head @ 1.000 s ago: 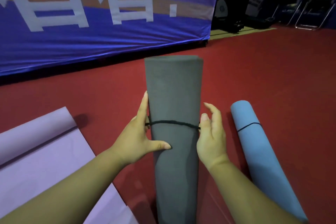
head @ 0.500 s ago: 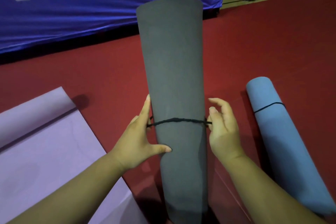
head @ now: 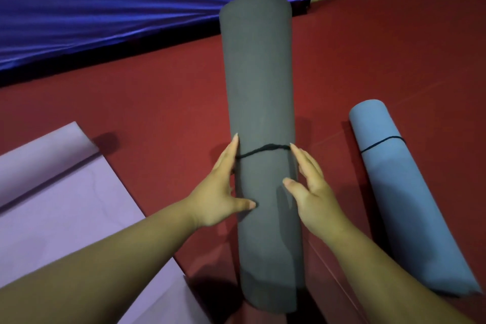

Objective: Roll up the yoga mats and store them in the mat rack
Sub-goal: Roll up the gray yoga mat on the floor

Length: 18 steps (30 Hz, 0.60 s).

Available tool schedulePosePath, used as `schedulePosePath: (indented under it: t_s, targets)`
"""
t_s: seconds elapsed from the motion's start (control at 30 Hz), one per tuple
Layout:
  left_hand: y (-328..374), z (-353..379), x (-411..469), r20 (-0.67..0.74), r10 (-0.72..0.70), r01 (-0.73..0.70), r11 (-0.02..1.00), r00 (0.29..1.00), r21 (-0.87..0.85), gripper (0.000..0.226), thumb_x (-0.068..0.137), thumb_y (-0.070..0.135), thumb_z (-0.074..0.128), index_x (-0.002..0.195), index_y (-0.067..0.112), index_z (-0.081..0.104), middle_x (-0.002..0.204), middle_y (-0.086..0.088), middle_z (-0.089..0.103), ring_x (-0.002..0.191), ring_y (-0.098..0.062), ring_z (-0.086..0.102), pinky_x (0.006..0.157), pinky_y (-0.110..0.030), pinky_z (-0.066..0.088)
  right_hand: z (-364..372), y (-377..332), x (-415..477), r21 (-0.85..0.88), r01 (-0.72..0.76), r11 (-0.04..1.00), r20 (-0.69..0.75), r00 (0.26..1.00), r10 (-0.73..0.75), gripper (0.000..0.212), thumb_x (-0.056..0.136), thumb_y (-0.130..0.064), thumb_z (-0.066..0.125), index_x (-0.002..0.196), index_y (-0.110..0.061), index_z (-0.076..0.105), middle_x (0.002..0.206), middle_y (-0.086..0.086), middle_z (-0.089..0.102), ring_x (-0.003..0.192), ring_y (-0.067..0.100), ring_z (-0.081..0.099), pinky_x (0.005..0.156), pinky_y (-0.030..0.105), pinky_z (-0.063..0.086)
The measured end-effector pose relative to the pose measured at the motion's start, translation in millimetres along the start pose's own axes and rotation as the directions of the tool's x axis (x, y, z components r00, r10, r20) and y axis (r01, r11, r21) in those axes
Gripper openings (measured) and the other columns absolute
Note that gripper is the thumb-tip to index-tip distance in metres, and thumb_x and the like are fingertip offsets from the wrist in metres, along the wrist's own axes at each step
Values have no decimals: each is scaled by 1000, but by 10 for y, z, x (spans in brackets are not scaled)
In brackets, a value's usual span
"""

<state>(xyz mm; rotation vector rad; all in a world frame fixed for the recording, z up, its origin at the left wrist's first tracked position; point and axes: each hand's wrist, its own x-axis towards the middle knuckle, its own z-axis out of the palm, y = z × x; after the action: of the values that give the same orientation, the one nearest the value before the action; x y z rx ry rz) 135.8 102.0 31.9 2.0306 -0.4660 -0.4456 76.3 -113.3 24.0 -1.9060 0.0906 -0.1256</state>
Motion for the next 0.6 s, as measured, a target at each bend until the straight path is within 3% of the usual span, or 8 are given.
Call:
schedulePosePath:
  t_s: [0.07,0.1,0.17,0.3,0.37,0.43,0.5,0.6]
  targets:
    - [49,130,243,26,-6,9,996,1000,-92,135,76,2,85,158,47,-13,155,38,17,133,20,34,110,-24,44,-64,161,24,-65,-23,998,-13,1000,22,75,96,-16,62,140,-67,31,160,-29,18,141,-17,17,119,24,20]
    - [52,227,378,19,-25,27,990,1000,-137,127,80,-7,79,160,39,-9,148,40,20,121,26,39,99,-14,47,-107,270,36,-98,-46,994,-23,999,44,75,95,-18,64,144,-64,29,162,-27,16,140,-17,16,116,22,19]
    - [-12,478,567,28,-95,98,978,995,-186,113,85,-13,70,161,30,-1,145,32,21,117,16,45,84,-7,48,-190,559,29,-186,-108,977,-37,994,103,77,94,-23,67,151,-56,28,165,-19,13,143,-10,16,114,21,18]
    - [-628,1091,535,125,-241,249,967,962,-51,83,91,4,71,159,26,29,156,-1,45,129,-12,54,106,-24,46,-208,1286,-226,-322,-274,906,82,945,316,82,92,-29,72,158,-36,24,169,4,9,154,12,13,114,15,11]
    - [-845,1288,395,131,-263,261,965,956,32,79,89,7,71,157,23,35,152,2,49,129,-8,52,106,-13,37,-179,1534,-396,-330,-347,878,127,905,405,81,94,-26,71,158,-34,23,169,8,8,155,16,12,118,18,11]
    - [-913,1388,324,130,-279,287,956,952,-52,84,83,5,69,157,19,33,149,6,49,128,-1,49,102,-7,34,-149,1660,-495,-304,-353,885,115,908,402,80,93,-24,72,156,-37,26,169,7,11,154,15,15,123,28,19]
    - [-921,1444,329,124,-308,328,924,943,-198,93,81,-1,67,160,19,21,149,6,44,127,-1,51,98,-10,41,-139,1648,-481,-249,-367,896,64,917,393,78,91,-16,72,156,-30,31,164,3,22,152,14,22,121,24,21]
    - [-763,1500,328,147,-353,382,876,924,-296,95,89,-20,58,161,18,9,149,-5,41,123,-6,48,75,-6,47,-174,1581,-363,-141,-394,908,-5,918,397,79,84,5,66,149,-32,42,159,1,34,146,19,36,121,30,29]
